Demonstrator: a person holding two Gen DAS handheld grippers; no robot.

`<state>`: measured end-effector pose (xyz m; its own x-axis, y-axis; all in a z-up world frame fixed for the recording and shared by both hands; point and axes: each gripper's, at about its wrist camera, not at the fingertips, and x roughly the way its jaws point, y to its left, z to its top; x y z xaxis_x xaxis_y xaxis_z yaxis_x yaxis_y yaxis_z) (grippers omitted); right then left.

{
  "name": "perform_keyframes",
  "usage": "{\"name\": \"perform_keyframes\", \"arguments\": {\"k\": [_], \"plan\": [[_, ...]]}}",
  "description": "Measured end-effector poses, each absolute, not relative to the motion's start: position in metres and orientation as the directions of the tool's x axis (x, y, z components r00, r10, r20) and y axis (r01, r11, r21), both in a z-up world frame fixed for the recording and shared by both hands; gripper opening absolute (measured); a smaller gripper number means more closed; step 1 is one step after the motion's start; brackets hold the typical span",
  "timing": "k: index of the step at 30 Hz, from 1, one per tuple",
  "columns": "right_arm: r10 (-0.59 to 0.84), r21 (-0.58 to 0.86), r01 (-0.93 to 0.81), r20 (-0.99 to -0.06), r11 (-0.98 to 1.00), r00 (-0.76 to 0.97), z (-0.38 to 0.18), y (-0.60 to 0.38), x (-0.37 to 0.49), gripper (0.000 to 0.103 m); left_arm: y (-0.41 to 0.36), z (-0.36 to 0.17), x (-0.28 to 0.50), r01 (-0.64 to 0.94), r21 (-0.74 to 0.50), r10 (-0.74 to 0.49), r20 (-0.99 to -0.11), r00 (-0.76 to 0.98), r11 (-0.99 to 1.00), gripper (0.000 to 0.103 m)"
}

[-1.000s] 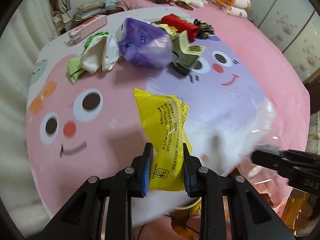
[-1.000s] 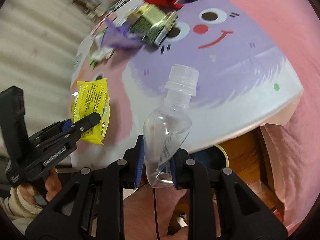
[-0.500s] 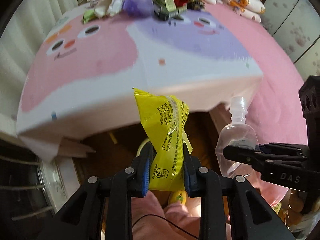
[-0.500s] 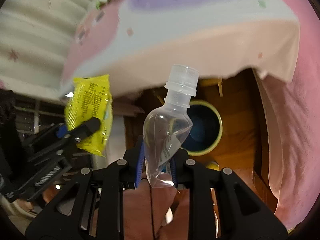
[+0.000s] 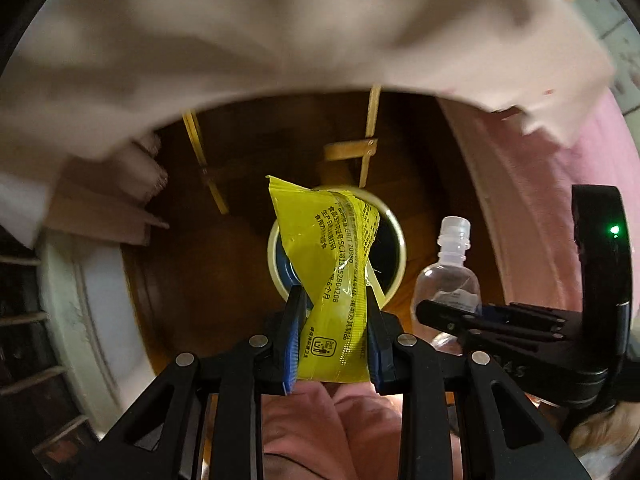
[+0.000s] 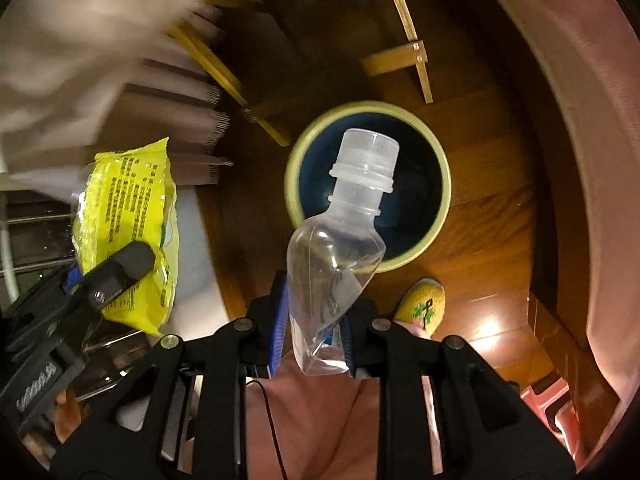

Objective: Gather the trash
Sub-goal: 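Carry both items over the bin and open both tools to drop them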

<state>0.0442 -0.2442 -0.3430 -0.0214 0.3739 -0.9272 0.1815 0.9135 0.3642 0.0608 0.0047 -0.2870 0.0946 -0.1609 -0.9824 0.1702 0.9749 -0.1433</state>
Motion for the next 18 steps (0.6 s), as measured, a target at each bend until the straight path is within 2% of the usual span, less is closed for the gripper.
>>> {"name": "perform_keyframes", "arguments": {"k": [4,7,9,11,12,13,18], "plan": [[0.324,0.314,0.169,-0.945,0.934,-0.034,-0.394,-0.229,0.060,0.020,0.007,-0.344,0.069,0.162,-0.139,-0.154,-0.984,0.084,0.977,0.026],[0.309,0.296,0.188,-0.950,0.937,-0.043,-0.422,-0.227,0.073,0.025,0.003,-0.375,0.078,0.167,-0.130,-0.143,-0.988,0.064,0.977,0.038],[0.289,0.275,0.208,-0.956,0.939,-0.043,-0.434,-0.231,0.080,0.051,-0.003,-0.392,0.083,0.169,-0.127,-0.136,-0.990,0.043,0.977,0.060],[0.292,0.277,0.230,-0.956,0.933,-0.036,-0.441,-0.239,0.085,0.060,-0.004,-0.400,0.088,0.164,-0.108,-0.119,-0.991,0.060,0.980,0.073],[0.296,0.279,0.247,-0.955,0.928,-0.030,-0.443,-0.244,0.086,0.062,-0.008,-0.403,0.092,0.164,-0.099,-0.112,-0.991,0.070,0.981,0.086],[0.296,0.279,0.260,-0.955,0.924,-0.027,-0.444,-0.247,0.086,0.063,-0.010,-0.406,0.096,0.163,-0.095,-0.109,-0.991,0.077,0.982,0.090],[0.273,0.259,0.280,-0.962,0.924,-0.013,-0.437,-0.256,0.093,0.065,-0.013,-0.398,0.112,0.173,-0.078,-0.099,-0.988,0.119,0.982,0.093]]}}
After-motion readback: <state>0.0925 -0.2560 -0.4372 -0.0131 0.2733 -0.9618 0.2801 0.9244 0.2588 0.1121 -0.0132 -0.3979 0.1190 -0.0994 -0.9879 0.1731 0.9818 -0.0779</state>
